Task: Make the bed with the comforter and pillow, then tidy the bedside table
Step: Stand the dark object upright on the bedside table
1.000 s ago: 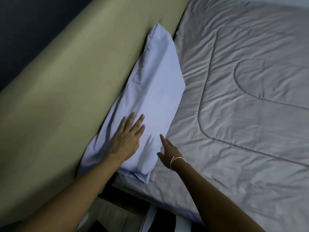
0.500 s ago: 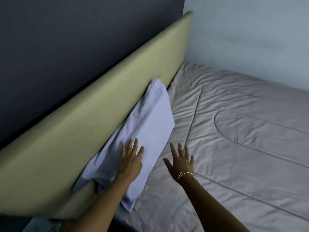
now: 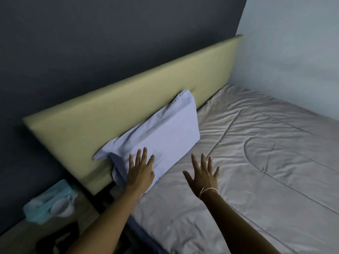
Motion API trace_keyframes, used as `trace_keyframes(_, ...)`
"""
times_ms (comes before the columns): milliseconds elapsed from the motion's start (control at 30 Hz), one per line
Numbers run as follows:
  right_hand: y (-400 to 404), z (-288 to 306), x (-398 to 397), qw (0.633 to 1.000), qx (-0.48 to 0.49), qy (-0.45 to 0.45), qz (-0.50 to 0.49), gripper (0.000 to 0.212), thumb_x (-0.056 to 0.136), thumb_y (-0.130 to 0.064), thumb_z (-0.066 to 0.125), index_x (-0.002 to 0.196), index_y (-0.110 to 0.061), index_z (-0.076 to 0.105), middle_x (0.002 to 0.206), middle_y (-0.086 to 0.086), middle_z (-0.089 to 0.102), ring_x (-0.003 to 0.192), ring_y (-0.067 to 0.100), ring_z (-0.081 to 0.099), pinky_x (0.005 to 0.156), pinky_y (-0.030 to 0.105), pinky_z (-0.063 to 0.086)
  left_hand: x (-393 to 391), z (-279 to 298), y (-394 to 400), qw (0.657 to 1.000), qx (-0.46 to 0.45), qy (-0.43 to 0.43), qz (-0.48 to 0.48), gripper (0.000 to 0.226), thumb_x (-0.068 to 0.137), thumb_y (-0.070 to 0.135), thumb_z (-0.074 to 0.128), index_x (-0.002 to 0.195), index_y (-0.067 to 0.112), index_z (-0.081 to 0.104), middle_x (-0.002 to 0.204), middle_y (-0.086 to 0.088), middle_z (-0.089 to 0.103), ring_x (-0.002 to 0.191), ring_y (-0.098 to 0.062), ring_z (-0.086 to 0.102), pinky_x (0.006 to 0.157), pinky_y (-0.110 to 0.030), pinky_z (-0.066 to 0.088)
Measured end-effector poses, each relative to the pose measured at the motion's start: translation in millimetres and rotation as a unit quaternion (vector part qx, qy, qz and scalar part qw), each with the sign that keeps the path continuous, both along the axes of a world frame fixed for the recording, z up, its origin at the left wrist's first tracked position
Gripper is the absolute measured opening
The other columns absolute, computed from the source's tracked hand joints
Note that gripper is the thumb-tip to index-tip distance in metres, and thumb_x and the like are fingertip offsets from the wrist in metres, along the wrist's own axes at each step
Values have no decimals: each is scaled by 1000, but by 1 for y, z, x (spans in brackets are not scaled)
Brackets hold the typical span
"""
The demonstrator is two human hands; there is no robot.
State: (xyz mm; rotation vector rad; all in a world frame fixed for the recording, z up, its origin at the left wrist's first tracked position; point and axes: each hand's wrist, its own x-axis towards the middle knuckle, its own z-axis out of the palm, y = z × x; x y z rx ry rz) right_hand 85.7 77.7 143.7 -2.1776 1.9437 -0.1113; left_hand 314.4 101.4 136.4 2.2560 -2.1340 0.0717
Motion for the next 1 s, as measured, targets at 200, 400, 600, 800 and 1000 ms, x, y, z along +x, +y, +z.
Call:
trace_keyframes(200,40,-19,4,995,56,25,84,71,92,-66,28,151,-35,4,161,3,-3,148,31,-6,115,60,5,-15,-1,85,994,10,22,103,61,82,35,67,137,18,48,154,-15,27,141,-35,27,110,-61,20)
trace_keyframes(400,75,-41,52,977,95,50,183,66,93,-63,29,151,-32,17,161,4,6,148,30,1,117,53,14,19,-8,170,970,52,55,230,58,93,36,45,147,20,29,159,-13,11,146,-31,10,116,-57,8)
trace_keyframes(600,112,-68,83,944,87,80,308,64,94,-58,32,151,-31,17,161,8,-4,148,31,-3,114,41,28,60,-29,247,935,82,75,337,55,94,34,42,145,20,29,159,-13,10,145,-31,13,114,-49,16)
trace_keyframes(800,130,-97,121,912,124,110,375,68,95,-54,36,152,-32,9,161,9,-6,148,33,-1,111,40,35,85,-58,305,899,116,117,405,55,97,35,37,148,18,23,159,-13,8,145,-30,10,116,-51,13)
trace_keyframes(1000,155,-100,192,892,139,83,421,67,95,-47,42,152,-29,11,161,9,-3,148,33,0,112,45,32,119,-86,352,871,131,150,448,55,98,39,36,148,21,24,159,-11,11,144,-29,15,114,-49,17)
